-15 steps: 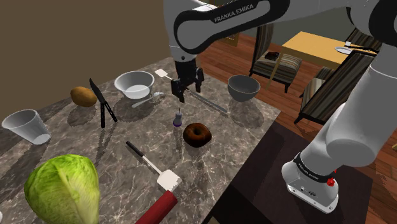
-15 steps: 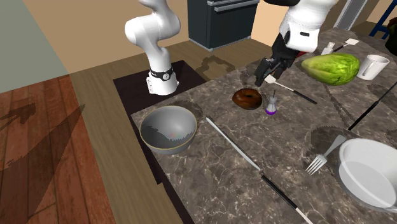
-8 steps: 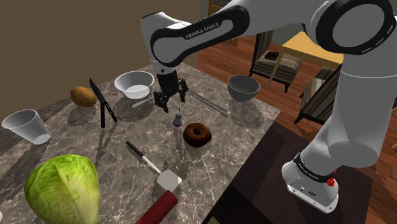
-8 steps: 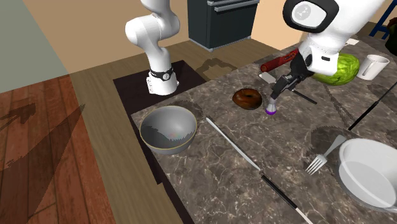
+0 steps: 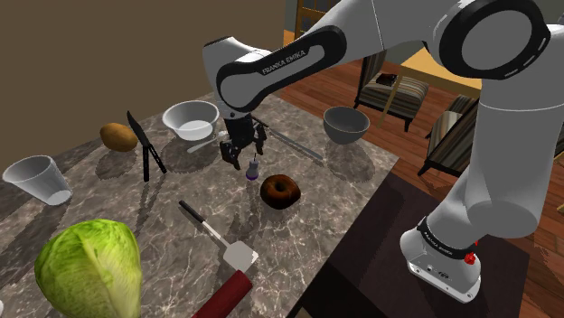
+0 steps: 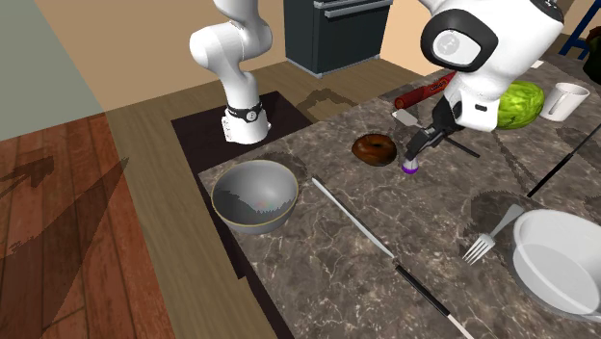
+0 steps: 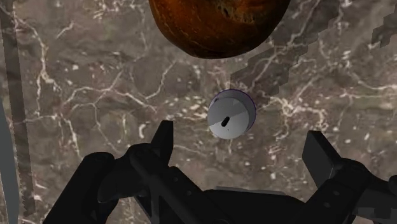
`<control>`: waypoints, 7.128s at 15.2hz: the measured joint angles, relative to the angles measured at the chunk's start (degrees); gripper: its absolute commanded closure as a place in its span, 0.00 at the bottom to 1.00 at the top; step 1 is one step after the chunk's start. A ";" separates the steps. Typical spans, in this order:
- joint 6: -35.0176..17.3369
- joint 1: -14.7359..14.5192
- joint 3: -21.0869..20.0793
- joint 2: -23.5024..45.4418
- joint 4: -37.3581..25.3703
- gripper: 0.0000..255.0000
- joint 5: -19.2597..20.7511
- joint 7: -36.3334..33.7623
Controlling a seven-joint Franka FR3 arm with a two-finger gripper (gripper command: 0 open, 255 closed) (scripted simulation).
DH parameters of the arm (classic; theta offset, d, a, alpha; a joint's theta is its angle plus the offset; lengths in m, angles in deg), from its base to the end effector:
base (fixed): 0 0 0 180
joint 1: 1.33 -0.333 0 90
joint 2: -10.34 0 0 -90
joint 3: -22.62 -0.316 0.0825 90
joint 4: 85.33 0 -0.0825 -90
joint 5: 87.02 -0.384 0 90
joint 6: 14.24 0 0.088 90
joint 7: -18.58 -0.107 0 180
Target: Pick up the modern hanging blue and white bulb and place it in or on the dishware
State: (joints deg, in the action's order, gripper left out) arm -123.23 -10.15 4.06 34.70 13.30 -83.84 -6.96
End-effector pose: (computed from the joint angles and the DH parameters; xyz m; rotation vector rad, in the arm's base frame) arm 0.5708 0.2716 0.3339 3.0957 0.0678 -0.3665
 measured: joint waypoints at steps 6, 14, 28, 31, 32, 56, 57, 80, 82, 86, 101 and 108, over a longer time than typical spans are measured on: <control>-0.31 0.01 0.00 -0.02 0.30 1.00 0.01 -0.01; -0.31 0.01 0.01 -0.02 0.30 1.00 0.01 -0.01; 6.87 0.20 -0.46 -2.93 -4.11 1.00 -0.93 0.15; 8.86 0.36 -0.53 -3.79 -5.28 1.00 -1.18 0.33; 9.58 0.31 -0.58 -3.94 -5.86 1.00 -1.25 0.25; 19.85 5.38 1.30 -13.68 -6.54 1.00 -3.20 7.21; 19.57 6.36 1.87 -15.22 -4.72 1.00 -3.39 8.74; 17.82 22.29 17.38 -29.36 10.34 1.00 1.13 39.68; 17.47 23.30 18.54 -28.84 10.01 1.00 1.71 41.74; 14.78 23.59 18.88 -28.63 12.48 1.00 1.91 42.18; 5.34 23.65 18.95 -26.65 19.95 1.00 2.06 41.47; 5.25 23.64 18.95 -26.61 19.99 0.00 2.06 41.45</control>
State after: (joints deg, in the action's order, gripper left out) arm -117.97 13.49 23.01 8.09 33.29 -81.78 34.49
